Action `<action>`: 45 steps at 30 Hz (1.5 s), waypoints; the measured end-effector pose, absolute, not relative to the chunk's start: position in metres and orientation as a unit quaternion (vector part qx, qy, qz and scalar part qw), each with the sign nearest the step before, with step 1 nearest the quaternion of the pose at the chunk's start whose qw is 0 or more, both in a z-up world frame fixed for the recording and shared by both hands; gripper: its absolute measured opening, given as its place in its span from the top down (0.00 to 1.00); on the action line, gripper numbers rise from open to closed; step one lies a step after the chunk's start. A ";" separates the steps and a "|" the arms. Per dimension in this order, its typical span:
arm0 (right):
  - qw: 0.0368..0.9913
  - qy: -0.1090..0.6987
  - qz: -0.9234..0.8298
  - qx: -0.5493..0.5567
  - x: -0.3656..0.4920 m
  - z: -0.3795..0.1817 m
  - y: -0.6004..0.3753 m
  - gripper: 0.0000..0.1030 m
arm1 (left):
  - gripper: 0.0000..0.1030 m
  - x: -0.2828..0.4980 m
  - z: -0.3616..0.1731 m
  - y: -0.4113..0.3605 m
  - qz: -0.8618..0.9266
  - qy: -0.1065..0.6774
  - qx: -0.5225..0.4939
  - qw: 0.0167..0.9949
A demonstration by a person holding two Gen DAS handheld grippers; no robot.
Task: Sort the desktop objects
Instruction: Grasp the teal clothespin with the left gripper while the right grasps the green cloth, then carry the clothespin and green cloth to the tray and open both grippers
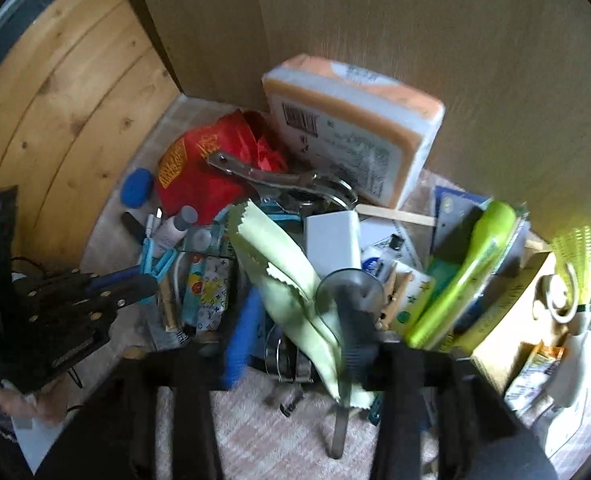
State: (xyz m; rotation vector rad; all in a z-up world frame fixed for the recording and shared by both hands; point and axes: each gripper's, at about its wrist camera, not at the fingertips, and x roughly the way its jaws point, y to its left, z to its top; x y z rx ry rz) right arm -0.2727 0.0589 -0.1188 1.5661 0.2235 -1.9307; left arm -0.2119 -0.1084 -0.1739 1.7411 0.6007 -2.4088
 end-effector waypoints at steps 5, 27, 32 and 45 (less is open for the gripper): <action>0.325 0.050 -0.738 0.590 -0.271 -0.104 0.077 0.94 | 0.89 -0.199 -0.169 -0.111 -0.796 0.205 0.566 0.056; 0.343 -0.106 -0.737 0.572 -0.189 -0.008 0.243 0.94 | 0.89 -0.163 -0.063 0.046 -0.838 0.123 0.528 -0.060; 0.306 -0.119 -0.754 0.569 -0.155 0.005 0.316 0.94 | 0.89 -0.151 -0.054 0.109 -0.834 0.106 0.529 -0.114; 0.146 -0.162 -0.791 0.572 -0.049 -0.002 0.523 0.94 | 0.89 -0.117 -0.059 0.309 -0.795 0.031 0.547 -0.260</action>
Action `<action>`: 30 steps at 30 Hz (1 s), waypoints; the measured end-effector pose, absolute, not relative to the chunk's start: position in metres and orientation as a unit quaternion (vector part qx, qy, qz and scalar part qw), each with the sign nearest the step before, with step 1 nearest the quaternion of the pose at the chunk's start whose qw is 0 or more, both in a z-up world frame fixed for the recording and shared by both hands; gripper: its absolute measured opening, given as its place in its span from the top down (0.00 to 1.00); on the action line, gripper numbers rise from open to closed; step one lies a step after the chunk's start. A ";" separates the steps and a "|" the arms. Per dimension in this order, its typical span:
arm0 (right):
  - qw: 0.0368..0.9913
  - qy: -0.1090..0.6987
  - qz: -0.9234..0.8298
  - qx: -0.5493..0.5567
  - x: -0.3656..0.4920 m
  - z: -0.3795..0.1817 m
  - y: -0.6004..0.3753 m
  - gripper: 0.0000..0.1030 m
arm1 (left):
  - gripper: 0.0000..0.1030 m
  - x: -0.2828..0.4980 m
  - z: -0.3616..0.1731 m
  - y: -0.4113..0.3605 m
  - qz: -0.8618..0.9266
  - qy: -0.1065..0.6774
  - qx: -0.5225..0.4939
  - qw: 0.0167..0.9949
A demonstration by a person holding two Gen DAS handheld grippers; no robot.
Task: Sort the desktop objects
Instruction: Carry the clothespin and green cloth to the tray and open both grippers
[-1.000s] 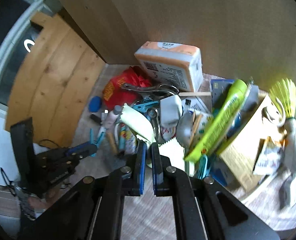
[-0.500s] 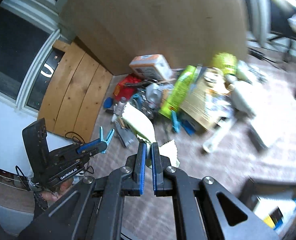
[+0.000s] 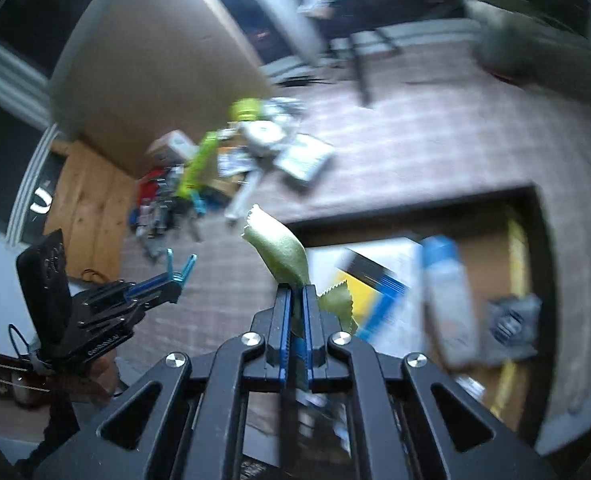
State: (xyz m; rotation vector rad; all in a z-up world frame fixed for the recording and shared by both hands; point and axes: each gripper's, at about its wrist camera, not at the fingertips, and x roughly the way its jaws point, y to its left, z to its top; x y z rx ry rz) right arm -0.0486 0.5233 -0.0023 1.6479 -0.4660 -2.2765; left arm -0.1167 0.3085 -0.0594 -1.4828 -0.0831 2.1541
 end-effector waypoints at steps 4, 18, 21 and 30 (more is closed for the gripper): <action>0.103 -0.160 -0.793 0.579 -0.015 -0.014 0.565 0.94 | 0.89 -0.101 -0.071 0.358 0.775 -0.008 -0.559 0.295; 0.036 -0.180 -0.771 0.610 0.065 -0.061 0.628 0.94 | 0.89 -0.043 -0.103 0.474 0.721 0.048 -0.586 0.365; 0.029 -0.180 -0.771 0.610 0.072 -0.066 0.633 0.94 | 0.89 -0.034 -0.104 0.489 0.720 0.062 -0.584 0.370; 0.018 -0.174 -0.772 0.611 0.086 -0.070 0.637 0.93 | 0.89 -0.018 -0.095 0.512 0.724 0.094 -0.569 0.378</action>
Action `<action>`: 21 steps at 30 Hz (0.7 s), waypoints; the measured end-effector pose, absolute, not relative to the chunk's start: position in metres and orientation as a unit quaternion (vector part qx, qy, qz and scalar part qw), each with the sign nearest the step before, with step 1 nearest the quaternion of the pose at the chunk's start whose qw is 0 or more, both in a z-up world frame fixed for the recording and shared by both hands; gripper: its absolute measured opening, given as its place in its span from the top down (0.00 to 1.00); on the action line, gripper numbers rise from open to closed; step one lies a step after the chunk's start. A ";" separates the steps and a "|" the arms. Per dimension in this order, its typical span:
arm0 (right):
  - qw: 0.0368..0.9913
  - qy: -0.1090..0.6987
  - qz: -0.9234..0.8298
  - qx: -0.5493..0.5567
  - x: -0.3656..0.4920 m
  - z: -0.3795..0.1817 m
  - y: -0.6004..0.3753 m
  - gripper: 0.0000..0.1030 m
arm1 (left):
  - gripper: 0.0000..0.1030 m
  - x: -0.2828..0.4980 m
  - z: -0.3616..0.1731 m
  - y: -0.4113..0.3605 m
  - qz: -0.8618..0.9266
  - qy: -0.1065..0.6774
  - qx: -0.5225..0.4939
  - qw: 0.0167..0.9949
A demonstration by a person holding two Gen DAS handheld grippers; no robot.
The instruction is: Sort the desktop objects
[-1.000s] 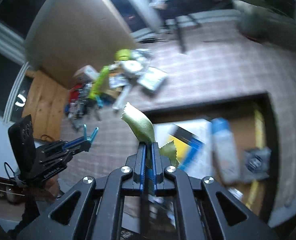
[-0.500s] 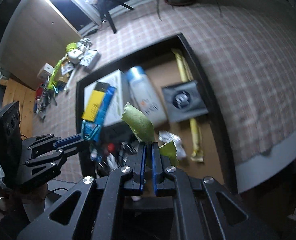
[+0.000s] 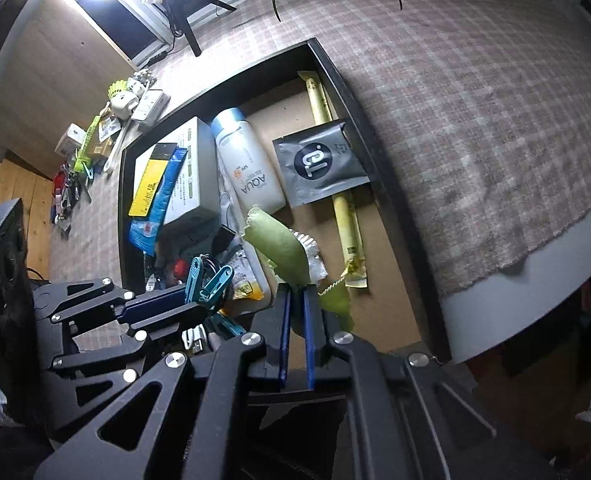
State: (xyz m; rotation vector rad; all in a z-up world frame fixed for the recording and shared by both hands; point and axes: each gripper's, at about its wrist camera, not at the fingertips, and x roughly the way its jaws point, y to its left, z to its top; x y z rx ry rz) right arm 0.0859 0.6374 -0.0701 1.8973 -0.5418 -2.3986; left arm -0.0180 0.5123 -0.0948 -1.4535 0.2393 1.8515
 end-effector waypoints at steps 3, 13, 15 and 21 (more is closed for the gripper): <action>0.011 -0.167 -0.772 0.613 0.088 -0.070 0.637 0.89 | 0.72 -0.015 -0.094 0.517 0.728 0.105 -0.566 0.373; -0.003 -0.163 -0.791 0.589 0.093 -0.053 0.635 0.54 | 0.57 -0.013 -0.082 0.509 0.745 0.108 -0.546 0.367; 0.000 -0.161 -0.793 0.588 0.090 -0.051 0.634 0.54 | 0.57 -0.013 -0.079 0.505 0.752 0.109 -0.540 0.363; 0.011 -0.150 -0.800 0.581 0.086 -0.042 0.620 0.54 | 0.57 -0.016 -0.068 0.489 0.767 0.102 -0.527 0.352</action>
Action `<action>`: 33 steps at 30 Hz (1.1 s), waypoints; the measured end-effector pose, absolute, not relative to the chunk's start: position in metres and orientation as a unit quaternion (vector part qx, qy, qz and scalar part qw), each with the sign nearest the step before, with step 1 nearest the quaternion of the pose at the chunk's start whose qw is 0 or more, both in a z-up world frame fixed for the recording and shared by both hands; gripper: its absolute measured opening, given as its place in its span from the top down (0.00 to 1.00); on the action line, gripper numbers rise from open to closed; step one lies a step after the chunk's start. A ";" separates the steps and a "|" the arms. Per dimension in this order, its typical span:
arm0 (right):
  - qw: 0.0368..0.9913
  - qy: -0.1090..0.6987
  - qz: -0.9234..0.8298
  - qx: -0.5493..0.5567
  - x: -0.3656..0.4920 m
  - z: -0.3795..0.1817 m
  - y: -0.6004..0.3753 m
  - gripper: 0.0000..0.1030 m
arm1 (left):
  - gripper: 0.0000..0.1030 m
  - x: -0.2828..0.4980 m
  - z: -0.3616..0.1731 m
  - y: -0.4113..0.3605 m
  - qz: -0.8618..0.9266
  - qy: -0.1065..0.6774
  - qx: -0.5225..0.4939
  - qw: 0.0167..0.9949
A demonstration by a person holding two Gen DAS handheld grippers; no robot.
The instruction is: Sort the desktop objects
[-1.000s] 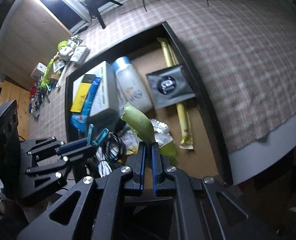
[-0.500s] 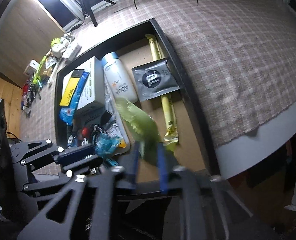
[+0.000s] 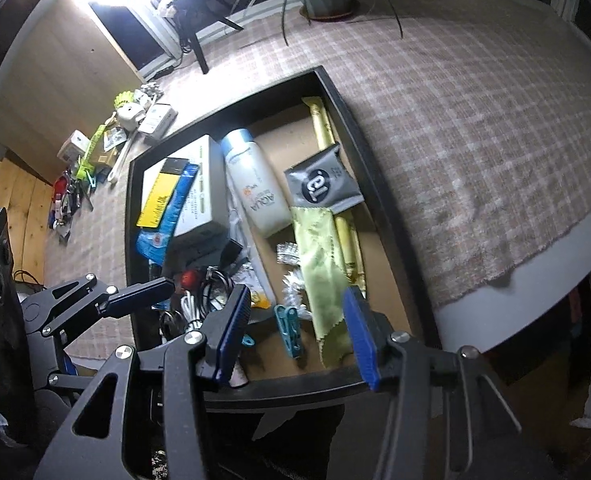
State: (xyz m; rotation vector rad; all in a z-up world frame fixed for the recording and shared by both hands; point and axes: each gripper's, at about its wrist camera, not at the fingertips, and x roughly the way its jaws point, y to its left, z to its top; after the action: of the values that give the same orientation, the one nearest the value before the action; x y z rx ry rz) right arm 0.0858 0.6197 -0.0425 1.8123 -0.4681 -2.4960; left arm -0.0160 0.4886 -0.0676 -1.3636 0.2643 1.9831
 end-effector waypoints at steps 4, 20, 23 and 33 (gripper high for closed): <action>0.018 -0.138 -0.806 0.575 0.081 -0.036 0.604 0.54 | 0.57 -0.021 -0.063 0.469 0.780 0.099 -0.521 0.331; 0.079 -0.094 -0.838 0.532 0.058 -0.019 0.480 0.48 | 0.45 -0.038 -0.034 0.272 0.856 0.022 -0.502 0.121; 0.090 -0.084 -0.841 0.526 0.055 -0.018 0.449 0.47 | 0.45 -0.033 -0.034 0.233 0.862 0.012 -0.500 0.080; 0.116 -0.041 -0.852 0.509 0.049 -0.016 0.350 0.46 | 0.33 -0.018 -0.034 0.138 0.876 -0.014 -0.483 0.010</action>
State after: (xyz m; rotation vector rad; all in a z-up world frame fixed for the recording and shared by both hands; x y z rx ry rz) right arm 0.0486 0.3497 -0.0164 1.4918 -0.1194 -2.4950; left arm -0.0178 0.1377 -0.0341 -1.5073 -0.0447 2.7331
